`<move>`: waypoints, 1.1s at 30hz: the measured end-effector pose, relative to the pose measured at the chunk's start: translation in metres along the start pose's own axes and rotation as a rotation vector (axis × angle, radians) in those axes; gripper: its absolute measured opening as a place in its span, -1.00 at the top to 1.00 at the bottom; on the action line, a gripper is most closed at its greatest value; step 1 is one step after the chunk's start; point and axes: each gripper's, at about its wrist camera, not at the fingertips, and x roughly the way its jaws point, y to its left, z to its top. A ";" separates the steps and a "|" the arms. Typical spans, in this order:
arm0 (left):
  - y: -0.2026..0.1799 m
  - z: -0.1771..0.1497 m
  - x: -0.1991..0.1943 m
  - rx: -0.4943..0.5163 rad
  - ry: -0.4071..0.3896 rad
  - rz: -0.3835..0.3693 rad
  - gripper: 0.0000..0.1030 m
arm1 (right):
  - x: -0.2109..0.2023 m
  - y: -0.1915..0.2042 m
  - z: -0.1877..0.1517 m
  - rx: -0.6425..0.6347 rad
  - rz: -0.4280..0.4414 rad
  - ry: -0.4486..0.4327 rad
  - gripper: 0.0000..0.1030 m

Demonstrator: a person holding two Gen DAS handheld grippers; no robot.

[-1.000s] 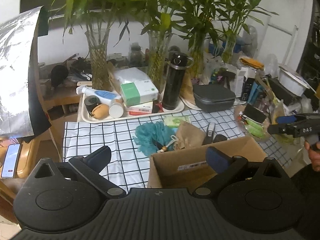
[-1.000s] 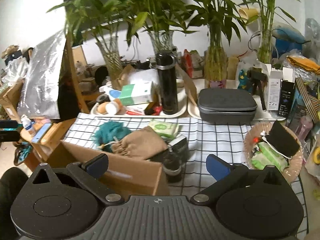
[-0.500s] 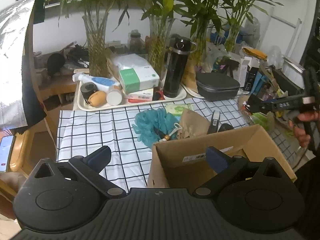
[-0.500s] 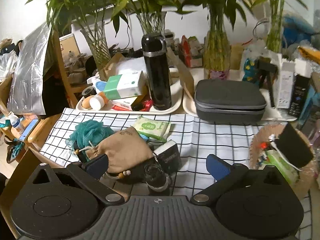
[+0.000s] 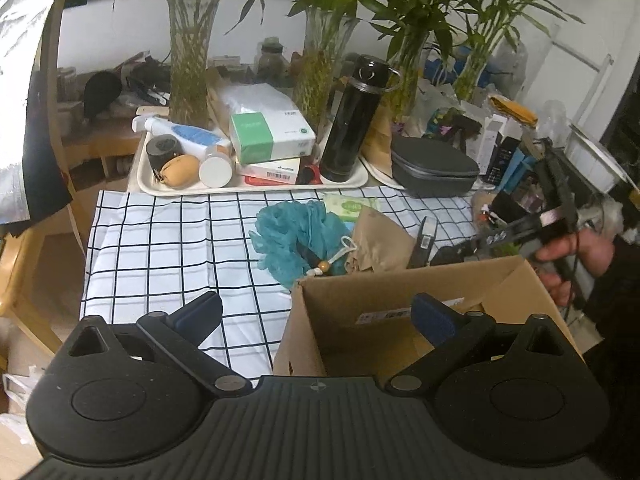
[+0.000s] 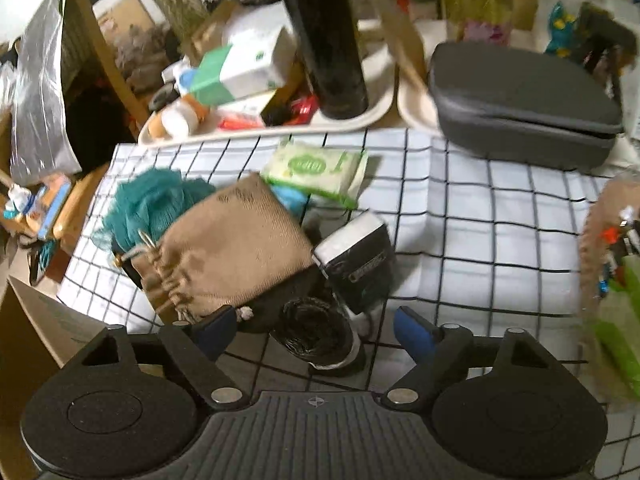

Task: Organize soft objects
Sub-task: 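Close the right tool on the black rolled plastic bag, then grasp the teal mesh pouf with the left tool while the right tool holds the black roll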

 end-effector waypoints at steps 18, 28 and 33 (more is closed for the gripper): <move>0.001 0.023 0.008 0.001 -0.016 -0.015 -1.00 | -0.013 0.008 -0.018 -0.088 -0.135 -0.080 0.17; 0.019 0.058 0.030 -0.038 0.025 -0.008 -1.00 | -0.061 -0.002 -0.036 0.023 -0.160 -0.267 0.18; 0.032 0.076 0.050 -0.079 0.076 -0.027 -1.00 | -0.063 -0.001 -0.038 0.036 -0.172 -0.306 0.18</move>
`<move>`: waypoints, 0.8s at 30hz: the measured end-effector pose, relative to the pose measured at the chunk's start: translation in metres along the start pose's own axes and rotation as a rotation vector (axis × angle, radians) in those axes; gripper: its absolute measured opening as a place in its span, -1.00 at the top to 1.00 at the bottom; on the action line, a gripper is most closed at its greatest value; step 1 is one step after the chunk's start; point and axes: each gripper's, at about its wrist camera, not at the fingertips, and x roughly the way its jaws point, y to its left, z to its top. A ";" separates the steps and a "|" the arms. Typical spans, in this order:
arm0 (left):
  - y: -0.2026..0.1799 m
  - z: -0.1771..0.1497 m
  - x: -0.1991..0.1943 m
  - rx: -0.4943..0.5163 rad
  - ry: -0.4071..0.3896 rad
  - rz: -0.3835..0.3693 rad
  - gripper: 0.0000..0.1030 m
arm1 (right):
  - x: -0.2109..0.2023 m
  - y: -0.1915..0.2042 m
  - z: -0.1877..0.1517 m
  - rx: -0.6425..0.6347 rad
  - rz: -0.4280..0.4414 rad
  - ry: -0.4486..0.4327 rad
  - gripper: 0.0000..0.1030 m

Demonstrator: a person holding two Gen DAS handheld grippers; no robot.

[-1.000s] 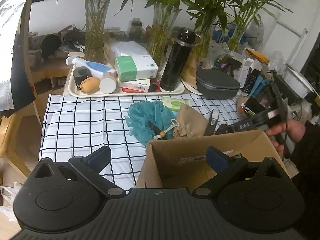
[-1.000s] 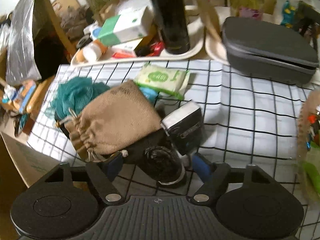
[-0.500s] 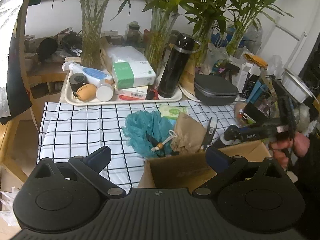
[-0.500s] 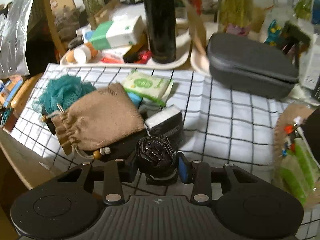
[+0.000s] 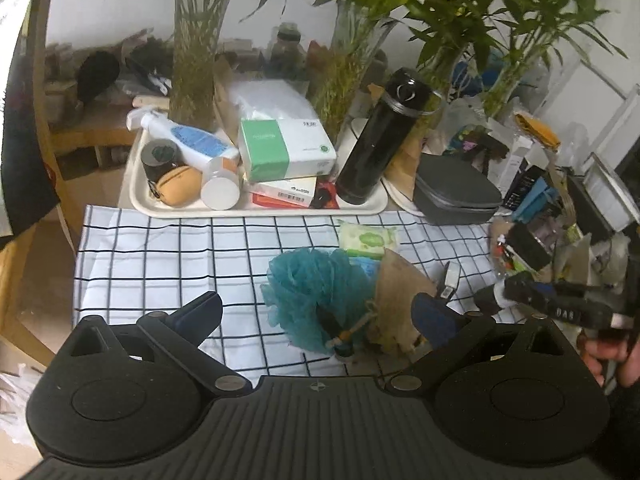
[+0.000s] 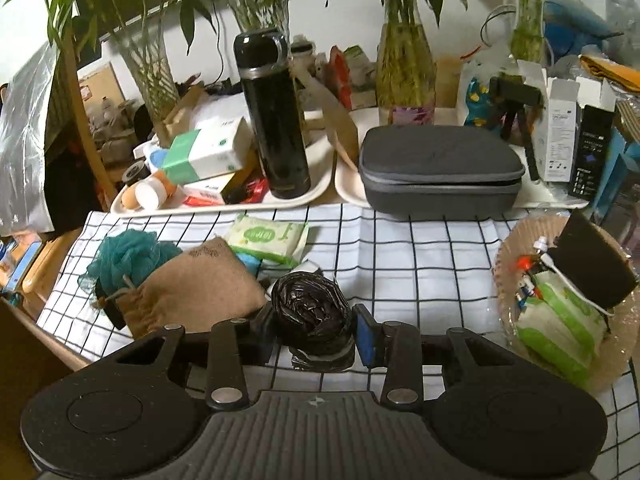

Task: Organize soft objects
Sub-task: 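Grasp the teal mesh pouf with the left tool while the right tool holds the black roll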

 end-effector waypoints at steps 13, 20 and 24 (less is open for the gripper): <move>0.023 0.031 0.083 -0.036 0.190 -0.070 -1.00 | -0.004 -0.008 -0.002 0.008 -0.001 -0.017 0.18; 0.040 0.038 0.136 -0.116 0.286 -0.120 -0.99 | -0.009 -0.014 -0.002 0.015 0.000 -0.026 0.18; 0.052 0.039 0.163 -0.205 0.354 -0.176 -0.99 | -0.009 -0.014 -0.002 0.008 0.003 -0.027 0.18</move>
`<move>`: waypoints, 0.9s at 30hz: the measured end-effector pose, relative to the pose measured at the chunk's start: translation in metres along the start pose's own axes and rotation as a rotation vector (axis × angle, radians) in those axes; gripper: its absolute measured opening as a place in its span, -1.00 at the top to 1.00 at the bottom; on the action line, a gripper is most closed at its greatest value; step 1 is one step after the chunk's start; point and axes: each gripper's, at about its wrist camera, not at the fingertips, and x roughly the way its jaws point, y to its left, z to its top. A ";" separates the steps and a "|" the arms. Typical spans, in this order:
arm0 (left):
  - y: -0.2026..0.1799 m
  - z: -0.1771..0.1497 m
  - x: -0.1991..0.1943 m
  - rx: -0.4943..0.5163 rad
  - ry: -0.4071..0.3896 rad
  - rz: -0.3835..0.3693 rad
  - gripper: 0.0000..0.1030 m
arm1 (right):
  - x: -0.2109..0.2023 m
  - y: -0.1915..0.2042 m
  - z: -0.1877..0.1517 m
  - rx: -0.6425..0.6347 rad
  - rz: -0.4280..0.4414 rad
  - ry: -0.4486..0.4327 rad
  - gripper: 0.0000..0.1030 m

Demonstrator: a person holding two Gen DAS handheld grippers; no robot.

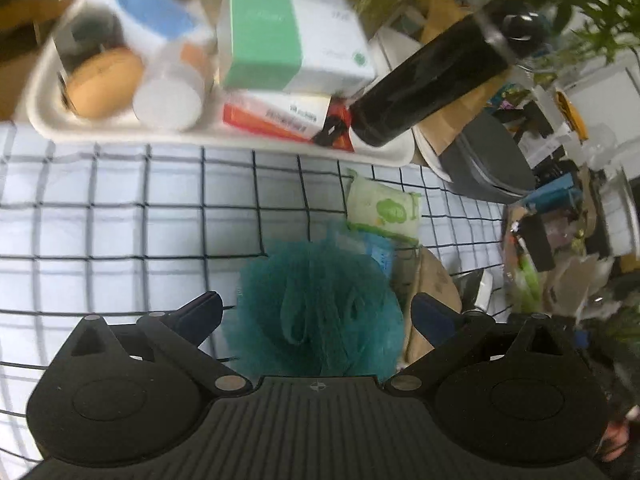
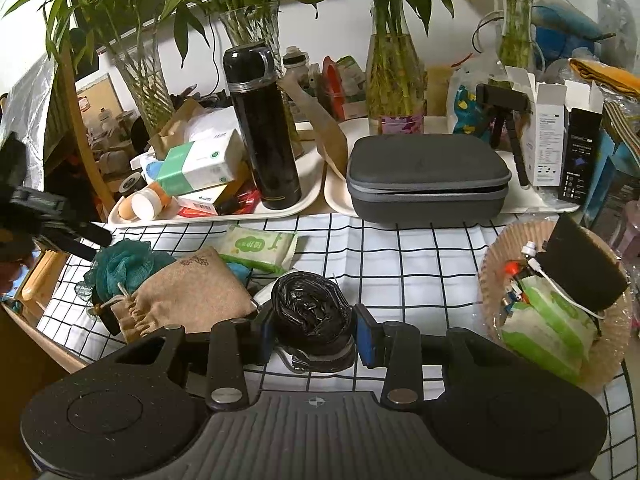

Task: Organize soft objects
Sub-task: 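Grasp the teal mesh pouf with the left tool while the right tool holds the black roll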

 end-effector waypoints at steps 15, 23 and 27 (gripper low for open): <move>0.014 0.003 0.012 -0.090 0.025 -0.051 0.35 | -0.005 0.003 0.003 -0.016 -0.001 -0.023 0.18; -0.002 -0.004 -0.026 -0.008 -0.139 0.006 0.41 | -0.027 0.016 0.008 -0.064 0.003 -0.123 0.18; -0.017 -0.008 -0.051 0.044 -0.221 0.039 0.42 | -0.040 0.026 0.007 -0.090 0.024 -0.165 0.18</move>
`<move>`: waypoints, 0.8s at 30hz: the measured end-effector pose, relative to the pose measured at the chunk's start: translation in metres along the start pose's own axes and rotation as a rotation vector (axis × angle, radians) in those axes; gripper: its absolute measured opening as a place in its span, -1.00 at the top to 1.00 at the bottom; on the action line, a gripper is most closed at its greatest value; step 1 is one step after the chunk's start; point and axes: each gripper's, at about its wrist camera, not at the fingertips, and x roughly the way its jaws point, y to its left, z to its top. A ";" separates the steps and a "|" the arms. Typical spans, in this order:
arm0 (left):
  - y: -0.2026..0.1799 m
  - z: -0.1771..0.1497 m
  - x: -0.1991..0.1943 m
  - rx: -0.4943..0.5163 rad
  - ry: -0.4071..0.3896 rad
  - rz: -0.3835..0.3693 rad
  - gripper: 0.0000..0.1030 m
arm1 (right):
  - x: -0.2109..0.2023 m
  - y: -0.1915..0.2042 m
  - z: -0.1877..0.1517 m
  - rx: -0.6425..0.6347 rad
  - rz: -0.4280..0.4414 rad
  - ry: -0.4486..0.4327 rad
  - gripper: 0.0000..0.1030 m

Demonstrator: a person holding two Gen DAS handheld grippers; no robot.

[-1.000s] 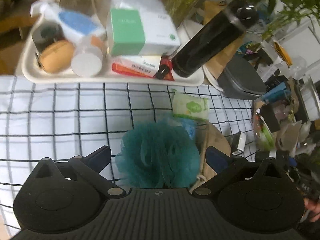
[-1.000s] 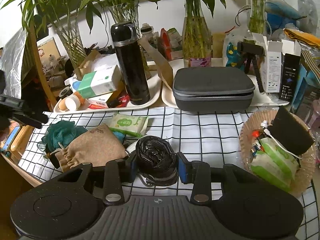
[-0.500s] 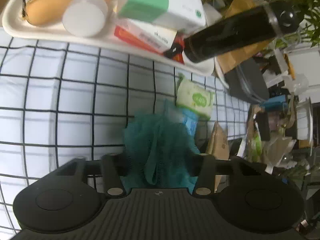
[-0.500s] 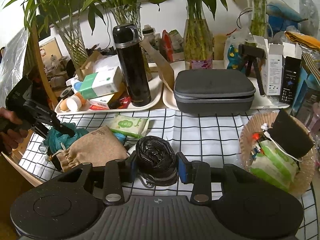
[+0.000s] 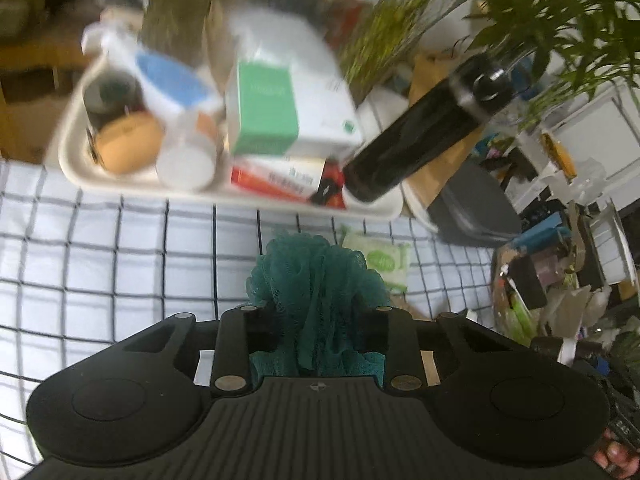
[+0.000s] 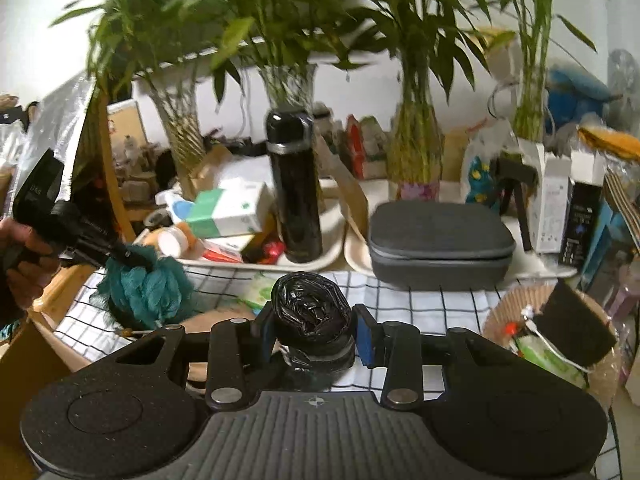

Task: Organize soft objects
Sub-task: 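Grasp the teal mesh pouf with the left tool while the right tool holds the black roll, then lift the pouf with the left tool while the right tool drops the black roll into the box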

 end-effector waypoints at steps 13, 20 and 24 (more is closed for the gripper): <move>-0.044 -0.012 -0.088 0.127 -0.178 -0.003 0.42 | -0.058 0.045 0.010 -0.080 0.116 -0.040 0.18; -0.069 -0.033 -0.134 0.184 -0.240 -0.042 0.42 | -0.085 0.067 0.013 -0.133 0.166 -0.010 0.18; -0.088 -0.051 -0.158 0.249 -0.271 -0.054 0.42 | -0.093 0.076 0.009 -0.153 0.180 0.026 0.18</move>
